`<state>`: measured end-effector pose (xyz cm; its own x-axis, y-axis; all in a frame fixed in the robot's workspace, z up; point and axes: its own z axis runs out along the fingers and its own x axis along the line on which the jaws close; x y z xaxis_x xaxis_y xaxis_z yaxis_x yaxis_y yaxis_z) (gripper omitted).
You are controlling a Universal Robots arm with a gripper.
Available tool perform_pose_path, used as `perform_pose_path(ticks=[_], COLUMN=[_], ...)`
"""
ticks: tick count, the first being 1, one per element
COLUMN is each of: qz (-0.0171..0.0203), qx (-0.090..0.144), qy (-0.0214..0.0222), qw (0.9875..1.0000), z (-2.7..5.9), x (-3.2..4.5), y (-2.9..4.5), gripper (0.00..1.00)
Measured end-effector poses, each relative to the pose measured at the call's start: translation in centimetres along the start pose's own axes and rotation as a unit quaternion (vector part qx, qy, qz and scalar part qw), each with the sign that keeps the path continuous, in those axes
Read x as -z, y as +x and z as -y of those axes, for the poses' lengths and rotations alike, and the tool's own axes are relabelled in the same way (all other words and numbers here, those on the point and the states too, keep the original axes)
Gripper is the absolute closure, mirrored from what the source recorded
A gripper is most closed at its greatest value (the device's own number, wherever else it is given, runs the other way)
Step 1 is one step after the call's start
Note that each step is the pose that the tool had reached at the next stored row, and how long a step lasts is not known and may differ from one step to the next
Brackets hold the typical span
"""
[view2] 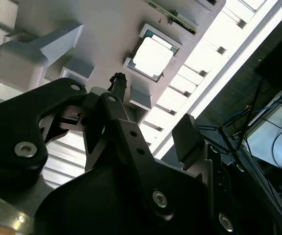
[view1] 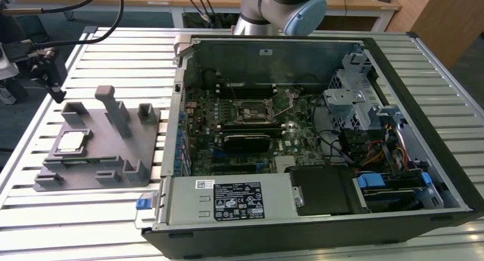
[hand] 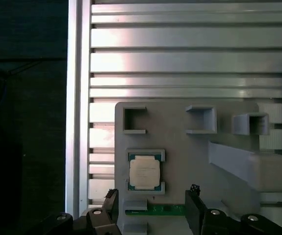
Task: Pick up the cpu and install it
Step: 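Pick up the cpu and move it towards the insertion slot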
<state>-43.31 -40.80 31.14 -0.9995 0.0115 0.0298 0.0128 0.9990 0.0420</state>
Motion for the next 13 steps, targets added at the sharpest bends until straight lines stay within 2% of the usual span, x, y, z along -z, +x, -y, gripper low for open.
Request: perform_pose_path(ticks=[4, 13], qz=[-0.0006, -0.0006], qx=[0.000, 0.000], qy=[-0.0003, -0.0003], qw=[1.0000, 1.0000], z=[0.02, 0.04], x=[-0.44, -0.81], y=[0.00, -0.01], gripper=[0.35, 0.35])
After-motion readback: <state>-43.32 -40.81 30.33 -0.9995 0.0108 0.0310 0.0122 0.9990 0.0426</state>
